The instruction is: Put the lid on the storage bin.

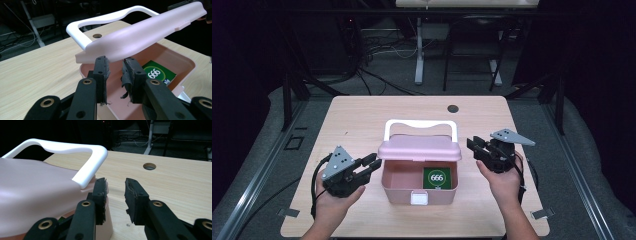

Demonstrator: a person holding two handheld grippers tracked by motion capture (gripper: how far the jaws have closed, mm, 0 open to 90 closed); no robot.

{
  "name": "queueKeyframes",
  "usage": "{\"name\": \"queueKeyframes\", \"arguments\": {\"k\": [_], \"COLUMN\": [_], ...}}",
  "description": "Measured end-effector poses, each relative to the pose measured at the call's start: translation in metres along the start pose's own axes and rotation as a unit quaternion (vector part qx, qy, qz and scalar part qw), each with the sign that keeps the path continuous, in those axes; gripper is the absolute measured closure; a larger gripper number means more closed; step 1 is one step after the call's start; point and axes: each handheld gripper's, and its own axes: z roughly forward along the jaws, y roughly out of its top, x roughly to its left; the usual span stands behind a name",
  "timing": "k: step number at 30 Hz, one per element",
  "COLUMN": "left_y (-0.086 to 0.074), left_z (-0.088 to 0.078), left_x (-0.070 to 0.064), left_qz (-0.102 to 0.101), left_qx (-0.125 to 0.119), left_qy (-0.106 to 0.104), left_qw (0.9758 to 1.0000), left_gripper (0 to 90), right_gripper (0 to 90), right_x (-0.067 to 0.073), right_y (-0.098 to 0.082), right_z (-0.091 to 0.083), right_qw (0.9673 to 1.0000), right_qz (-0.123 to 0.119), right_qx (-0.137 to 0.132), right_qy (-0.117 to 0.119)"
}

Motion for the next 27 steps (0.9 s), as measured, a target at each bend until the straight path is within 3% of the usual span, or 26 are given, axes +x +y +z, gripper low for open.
{"name": "queueKeyframes", "arguments": {"k": [27], "left_y": [-0.034], "left_z": [-0.001], "left_x": [-0.006], "left_qz": [-0.014], "left_qx": [0.015], "left_qy": [-0.016], "left_qw": [0.9997], "left_gripper": [72.8], "right_gripper": [69.8], "right_x": [-0.004], "right_y": [-0.001], "right_z": [0.0], "right_qw": [1.0], "right_qz": [0.005], "right_qx": [0.001], "right_qy": [-0.001]}}
